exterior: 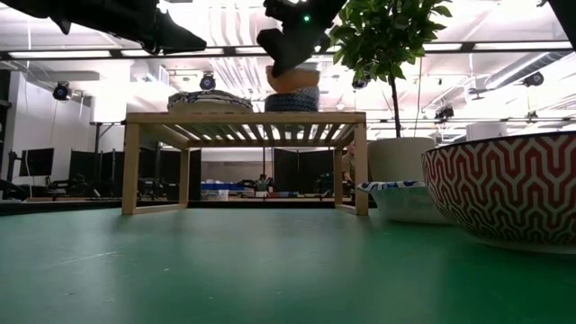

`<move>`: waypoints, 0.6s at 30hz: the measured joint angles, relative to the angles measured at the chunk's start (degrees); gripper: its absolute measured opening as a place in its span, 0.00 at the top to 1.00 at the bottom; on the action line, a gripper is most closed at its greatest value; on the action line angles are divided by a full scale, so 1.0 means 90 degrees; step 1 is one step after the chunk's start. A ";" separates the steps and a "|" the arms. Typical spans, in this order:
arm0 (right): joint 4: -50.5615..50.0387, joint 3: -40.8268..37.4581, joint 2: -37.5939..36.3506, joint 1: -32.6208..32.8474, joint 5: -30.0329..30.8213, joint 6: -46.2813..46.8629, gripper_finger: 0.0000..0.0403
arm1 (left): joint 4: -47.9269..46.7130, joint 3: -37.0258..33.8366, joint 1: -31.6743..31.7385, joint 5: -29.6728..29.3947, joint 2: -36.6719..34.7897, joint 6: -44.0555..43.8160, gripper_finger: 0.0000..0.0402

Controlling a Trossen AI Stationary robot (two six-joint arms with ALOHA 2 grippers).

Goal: Place and stack bowls onto a shelf
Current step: Stack the light blue bowl on top of the orange bowl on the shelf

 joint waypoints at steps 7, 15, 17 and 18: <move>-0.0447 0.0000 -0.0086 -0.0017 0.0002 0.0486 0.97 | 0.0000 -0.0001 -0.0001 0.0000 0.0000 0.0019 0.69; -0.0435 0.0000 0.0130 -0.0032 0.0000 0.0618 0.97 | -0.0003 -0.0002 -0.0002 0.0000 0.0000 0.0019 0.69; -0.0425 0.0000 0.0154 -0.0034 0.0004 0.0648 0.96 | -0.0007 -0.0002 -0.0002 0.0000 0.0000 0.0019 0.69; -0.0425 0.0000 0.0155 -0.0033 0.0007 0.0654 0.95 | -0.0015 -0.0002 -0.0002 0.0000 0.0000 0.0019 0.69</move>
